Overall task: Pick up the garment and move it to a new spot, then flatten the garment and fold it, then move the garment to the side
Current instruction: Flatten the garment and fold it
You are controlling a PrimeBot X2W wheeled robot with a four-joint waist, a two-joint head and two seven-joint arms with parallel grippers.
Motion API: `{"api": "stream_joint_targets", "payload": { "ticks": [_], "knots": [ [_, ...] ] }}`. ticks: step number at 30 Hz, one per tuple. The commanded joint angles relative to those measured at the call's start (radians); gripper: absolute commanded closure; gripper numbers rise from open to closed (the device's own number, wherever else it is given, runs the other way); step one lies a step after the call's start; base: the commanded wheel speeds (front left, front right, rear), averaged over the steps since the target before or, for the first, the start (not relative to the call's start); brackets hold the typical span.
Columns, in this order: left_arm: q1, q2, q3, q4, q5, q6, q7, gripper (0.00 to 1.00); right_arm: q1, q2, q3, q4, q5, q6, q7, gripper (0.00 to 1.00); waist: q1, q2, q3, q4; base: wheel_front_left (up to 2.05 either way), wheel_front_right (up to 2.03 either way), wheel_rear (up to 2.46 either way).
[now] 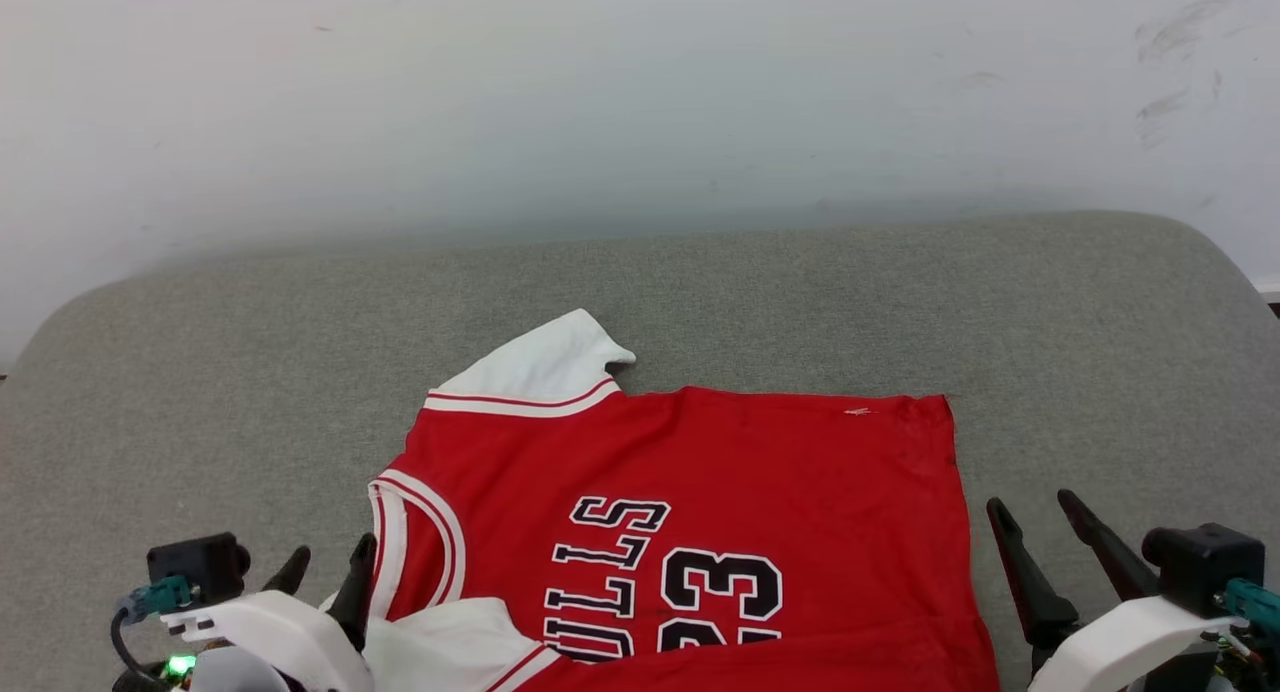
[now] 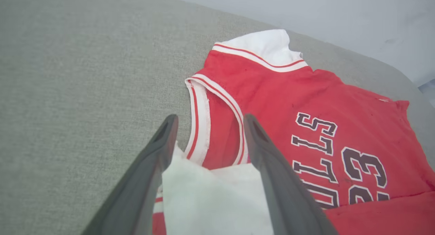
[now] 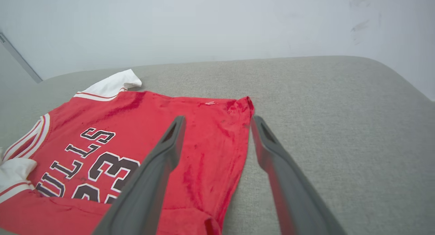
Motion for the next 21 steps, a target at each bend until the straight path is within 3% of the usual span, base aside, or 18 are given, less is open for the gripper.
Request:
{"api": "stream_joint_targets", "payload": {
  "ticks": [1,7,12,21],
  "knots": [
    [-0.029,-0.010,-0.003,0.000,0.030,0.011,-0.033,0.00,0.020,0.014,-0.013,-0.024,-0.015,0.000,-0.008,0.00,0.0000,-0.0001,0.001,-0.003,0.00,0.00,0.00],
    [-0.108,-0.036,-0.041,-0.004,0.133,0.029,-0.133,0.00,0.022,0.039,-0.037,-0.127,-0.063,-0.001,0.000,0.00,0.0000,-0.0001,0.026,-0.022,0.00,0.00,0.00],
    [-0.194,-0.049,-0.042,-0.016,0.186,0.036,-0.196,0.00,-0.028,0.052,-0.050,-0.197,-0.075,0.000,0.002,0.00,0.0000,-0.0001,0.111,-0.050,0.00,0.00,0.00],
    [-0.436,-0.027,-0.037,0.033,0.219,0.000,-0.162,0.00,-0.159,0.066,-0.061,-0.249,-0.072,0.000,-0.027,0.00,0.0000,-0.0001,0.302,-0.119,0.00,0.00,0.00]
  ]
}}
